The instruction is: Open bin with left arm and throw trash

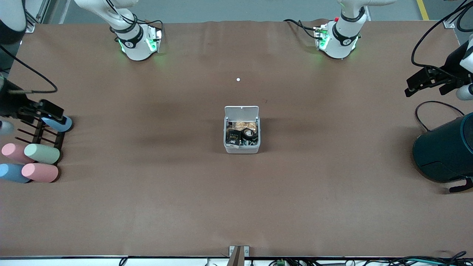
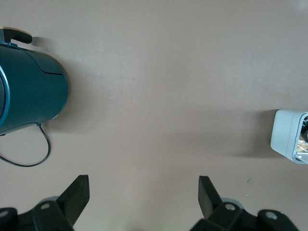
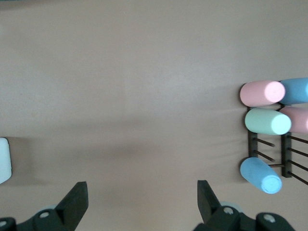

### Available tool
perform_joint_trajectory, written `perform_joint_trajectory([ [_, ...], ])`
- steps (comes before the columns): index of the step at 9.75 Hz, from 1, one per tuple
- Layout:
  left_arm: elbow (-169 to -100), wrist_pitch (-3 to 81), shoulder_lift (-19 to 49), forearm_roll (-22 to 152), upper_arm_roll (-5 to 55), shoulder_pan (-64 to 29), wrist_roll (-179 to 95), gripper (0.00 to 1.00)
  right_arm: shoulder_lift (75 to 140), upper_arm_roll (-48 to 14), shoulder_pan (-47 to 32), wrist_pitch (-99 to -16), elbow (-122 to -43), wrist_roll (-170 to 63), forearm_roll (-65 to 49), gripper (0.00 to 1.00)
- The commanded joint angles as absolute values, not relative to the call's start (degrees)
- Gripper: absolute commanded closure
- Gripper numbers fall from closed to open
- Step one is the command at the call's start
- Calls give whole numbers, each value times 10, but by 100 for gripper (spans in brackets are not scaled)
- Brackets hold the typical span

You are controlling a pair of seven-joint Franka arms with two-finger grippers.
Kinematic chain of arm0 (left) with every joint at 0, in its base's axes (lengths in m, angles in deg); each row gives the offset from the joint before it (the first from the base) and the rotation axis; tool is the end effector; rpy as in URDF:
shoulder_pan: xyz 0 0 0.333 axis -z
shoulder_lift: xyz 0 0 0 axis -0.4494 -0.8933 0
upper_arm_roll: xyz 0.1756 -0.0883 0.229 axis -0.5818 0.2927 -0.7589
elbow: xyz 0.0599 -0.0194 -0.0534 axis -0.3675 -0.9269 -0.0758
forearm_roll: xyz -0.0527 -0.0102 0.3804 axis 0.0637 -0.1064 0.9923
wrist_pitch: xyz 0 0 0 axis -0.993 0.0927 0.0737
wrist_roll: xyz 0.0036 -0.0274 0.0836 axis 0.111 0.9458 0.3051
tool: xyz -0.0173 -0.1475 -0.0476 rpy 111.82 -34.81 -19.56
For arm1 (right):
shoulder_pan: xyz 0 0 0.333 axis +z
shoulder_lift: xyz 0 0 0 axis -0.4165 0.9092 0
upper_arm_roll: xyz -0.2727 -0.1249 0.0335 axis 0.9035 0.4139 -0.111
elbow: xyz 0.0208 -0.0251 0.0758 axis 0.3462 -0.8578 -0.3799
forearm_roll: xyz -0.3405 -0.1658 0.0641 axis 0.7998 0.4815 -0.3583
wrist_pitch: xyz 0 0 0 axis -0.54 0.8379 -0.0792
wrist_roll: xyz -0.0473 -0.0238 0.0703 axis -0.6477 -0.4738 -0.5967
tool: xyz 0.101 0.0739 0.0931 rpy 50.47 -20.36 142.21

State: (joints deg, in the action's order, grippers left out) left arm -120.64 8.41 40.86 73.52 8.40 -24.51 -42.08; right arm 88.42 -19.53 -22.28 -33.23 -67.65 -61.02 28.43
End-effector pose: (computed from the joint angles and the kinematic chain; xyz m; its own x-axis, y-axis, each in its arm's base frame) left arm 0.5378 -0.0386 0.5912 0.9988 0.0471 0.0112 0.0470 -0.9988 0.0118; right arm 0.5754 -0.0037 0.5686 0.9975 -0.0520 0.0475 -0.0518 -0.9986 -0.0054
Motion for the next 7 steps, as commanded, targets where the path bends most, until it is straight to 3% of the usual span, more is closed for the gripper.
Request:
perform_joint_trajectory([
  [1, -1209, 85, 420, 738, 84, -248, -430, 0, 836, -219, -253, -315, -699, -604, 297, 0],
  [3, -1209, 85, 419, 738, 82, -246, -429, 0, 820, -247, -284, -313, -701, -586, 300, 0],
  [7, -1208, 85, 413, 737, 82, -248, -424, 0, 799, -244, -276, -314, -747, -584, 292, 0],
])
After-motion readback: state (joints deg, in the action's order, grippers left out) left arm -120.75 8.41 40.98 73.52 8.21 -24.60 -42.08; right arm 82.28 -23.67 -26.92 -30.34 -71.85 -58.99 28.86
